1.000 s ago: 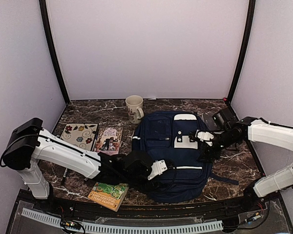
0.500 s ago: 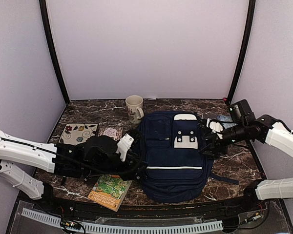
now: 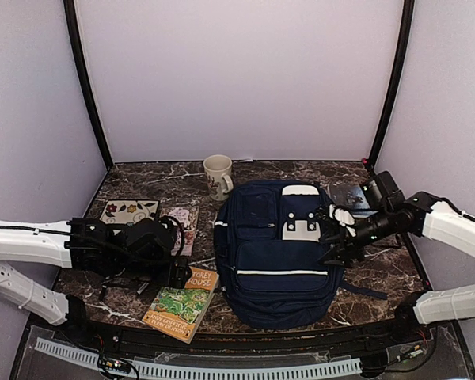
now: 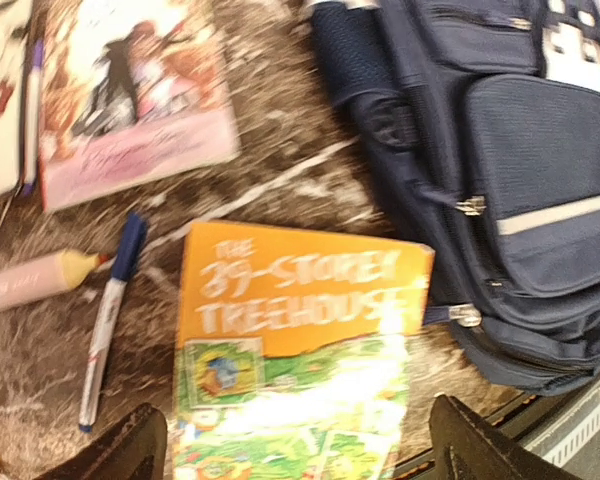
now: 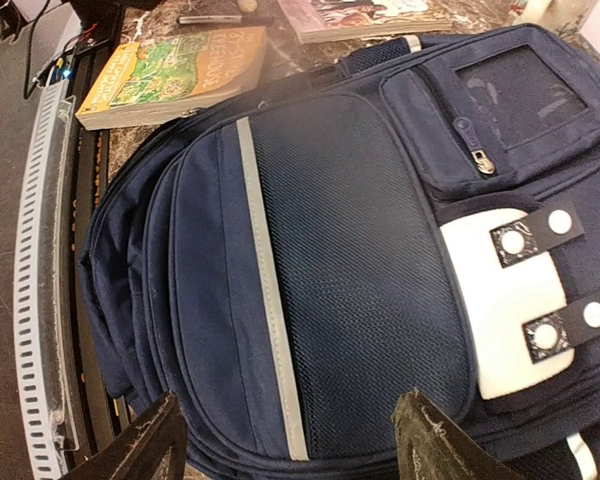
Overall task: Pack the student bag
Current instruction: Adjust the book at the center of the board.
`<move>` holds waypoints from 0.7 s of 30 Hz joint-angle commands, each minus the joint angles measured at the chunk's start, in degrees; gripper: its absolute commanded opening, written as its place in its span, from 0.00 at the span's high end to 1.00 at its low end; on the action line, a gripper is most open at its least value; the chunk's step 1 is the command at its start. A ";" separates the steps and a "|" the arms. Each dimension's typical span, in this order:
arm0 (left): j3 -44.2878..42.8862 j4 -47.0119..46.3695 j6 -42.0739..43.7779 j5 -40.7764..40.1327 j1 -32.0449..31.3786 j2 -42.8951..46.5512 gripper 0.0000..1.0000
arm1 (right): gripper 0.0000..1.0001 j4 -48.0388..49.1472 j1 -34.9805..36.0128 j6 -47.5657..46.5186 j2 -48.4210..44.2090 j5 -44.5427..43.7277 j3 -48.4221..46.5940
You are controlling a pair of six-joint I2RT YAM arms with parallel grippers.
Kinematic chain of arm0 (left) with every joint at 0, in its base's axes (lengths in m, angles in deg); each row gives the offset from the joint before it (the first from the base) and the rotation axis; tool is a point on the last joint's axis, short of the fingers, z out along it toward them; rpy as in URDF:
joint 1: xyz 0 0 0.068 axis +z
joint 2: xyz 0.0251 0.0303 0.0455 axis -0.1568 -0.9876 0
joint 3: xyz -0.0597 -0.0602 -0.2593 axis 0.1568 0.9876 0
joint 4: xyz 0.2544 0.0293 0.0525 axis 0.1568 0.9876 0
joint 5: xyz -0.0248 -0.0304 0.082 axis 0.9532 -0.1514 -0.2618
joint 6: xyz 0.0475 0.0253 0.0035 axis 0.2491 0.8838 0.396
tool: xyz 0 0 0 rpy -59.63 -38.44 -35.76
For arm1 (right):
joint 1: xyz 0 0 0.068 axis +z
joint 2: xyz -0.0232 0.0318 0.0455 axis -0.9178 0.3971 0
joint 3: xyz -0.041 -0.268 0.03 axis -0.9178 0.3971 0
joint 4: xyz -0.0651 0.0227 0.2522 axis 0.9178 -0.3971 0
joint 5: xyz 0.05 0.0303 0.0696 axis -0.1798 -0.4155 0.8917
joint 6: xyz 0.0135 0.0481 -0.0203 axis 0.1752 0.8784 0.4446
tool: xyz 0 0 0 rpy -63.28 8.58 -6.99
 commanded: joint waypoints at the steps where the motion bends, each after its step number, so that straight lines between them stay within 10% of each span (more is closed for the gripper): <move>1: 5.35 6.25 -6.92 8.25 4.83 5.16 0.05 | 0.29 3.35 4.30 2.06 5.24 1.20 -3.19; 21: 15.52 -3.83 0.01 29.19 22.76 6.44 0.23 | 0.45 26.33 33.54 25.44 42.50 -7.93 -29.90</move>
